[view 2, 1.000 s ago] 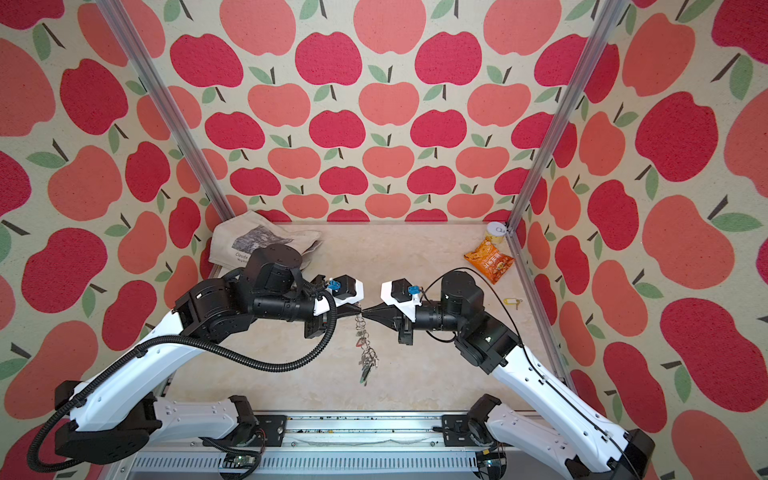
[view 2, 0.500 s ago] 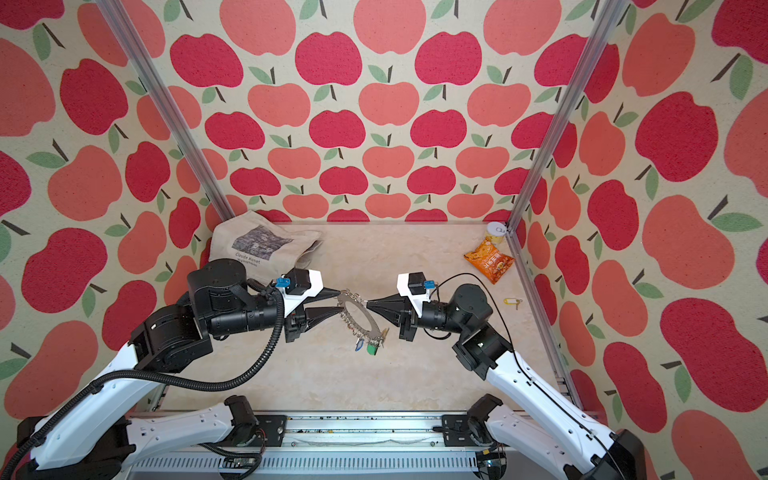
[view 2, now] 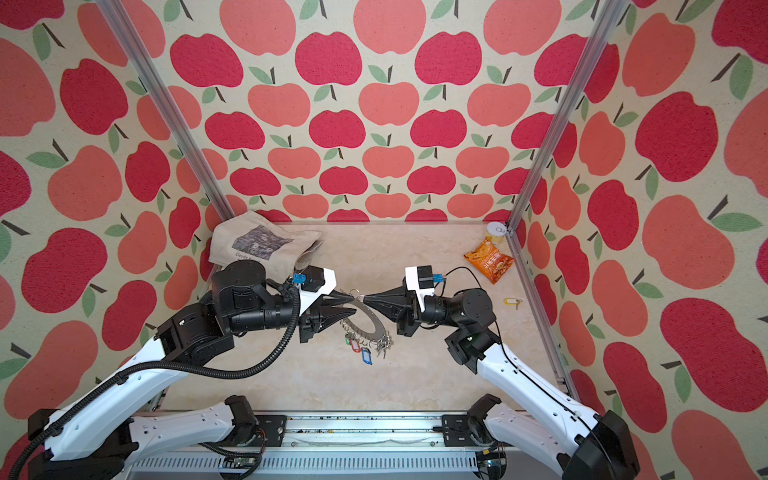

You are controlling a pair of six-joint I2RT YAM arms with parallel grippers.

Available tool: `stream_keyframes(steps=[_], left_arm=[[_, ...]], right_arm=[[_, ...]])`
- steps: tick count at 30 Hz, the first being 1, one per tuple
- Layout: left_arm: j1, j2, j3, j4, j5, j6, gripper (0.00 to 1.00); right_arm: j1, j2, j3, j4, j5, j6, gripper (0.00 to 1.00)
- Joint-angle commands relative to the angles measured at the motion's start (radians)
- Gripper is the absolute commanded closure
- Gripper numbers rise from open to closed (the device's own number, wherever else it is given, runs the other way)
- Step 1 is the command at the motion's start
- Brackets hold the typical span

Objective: Put the keys on the keyring

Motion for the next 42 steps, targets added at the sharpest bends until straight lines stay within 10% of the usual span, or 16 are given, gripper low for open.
stream_keyframes(steps=[1, 30, 42], left_arm=[[0.012, -0.008, -0.015, 0.062, 0.033, -0.030, 0.72], [0.168, -0.042, -0.077, 0.240, 0.315, -0.215, 0.82], [0.118, -0.029, -0.072, 0.201, 0.277, -0.158, 0.60]], right_arm=[[-0.004, 0.008, -0.009, 0.150, -0.029, 0.073, 1.00], [-0.001, 0.059, -0.002, 0.306, -0.047, 0.159, 1.00], [0.025, 0.067, 0.028, 0.219, -0.015, 0.105, 1.00]])
